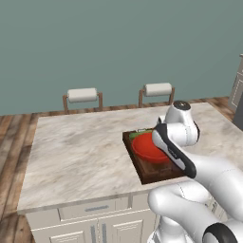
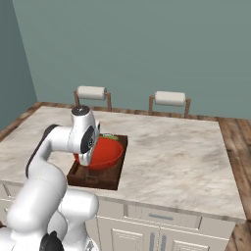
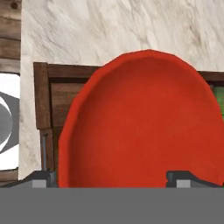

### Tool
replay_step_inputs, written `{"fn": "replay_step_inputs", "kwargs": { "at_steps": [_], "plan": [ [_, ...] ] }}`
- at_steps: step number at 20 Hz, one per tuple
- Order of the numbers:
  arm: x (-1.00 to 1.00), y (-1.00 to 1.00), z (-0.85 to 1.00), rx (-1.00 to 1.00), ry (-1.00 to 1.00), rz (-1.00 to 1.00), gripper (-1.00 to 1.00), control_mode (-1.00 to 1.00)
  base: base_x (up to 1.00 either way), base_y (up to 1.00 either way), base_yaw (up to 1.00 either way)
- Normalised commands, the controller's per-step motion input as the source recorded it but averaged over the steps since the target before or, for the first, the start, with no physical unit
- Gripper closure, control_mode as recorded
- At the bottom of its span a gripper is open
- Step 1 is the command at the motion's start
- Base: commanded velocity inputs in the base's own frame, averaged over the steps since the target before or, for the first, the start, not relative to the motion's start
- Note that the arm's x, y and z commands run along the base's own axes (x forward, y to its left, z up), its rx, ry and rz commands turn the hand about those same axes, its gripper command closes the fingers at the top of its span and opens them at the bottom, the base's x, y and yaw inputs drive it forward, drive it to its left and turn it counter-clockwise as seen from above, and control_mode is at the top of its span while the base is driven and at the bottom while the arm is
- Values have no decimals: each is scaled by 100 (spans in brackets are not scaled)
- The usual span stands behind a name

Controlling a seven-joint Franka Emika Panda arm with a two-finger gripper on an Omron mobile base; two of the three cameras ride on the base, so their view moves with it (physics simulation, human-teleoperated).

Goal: Place the two vegetables and bowl onto the tray for setting up a vegetable dip station.

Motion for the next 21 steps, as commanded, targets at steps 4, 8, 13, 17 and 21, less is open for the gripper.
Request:
{"fn": "replay_step_inputs", "kwargs": {
  "at_steps": [4,8,13,17,21],
  "plan": [
    [-6,0,32,0,4,0,-100,-100,0,0,0],
    [-9,0,37,0,4,0,-100,-100,0,0,0],
    [-12,-1,37,0,5,0,-100,-100,0,0,0],
    [-29,-6,37,0,5,0,-100,-100,0,0,0],
    [-41,-10,28,0,2,0,-100,-100,0,0,0]
  ]
}}
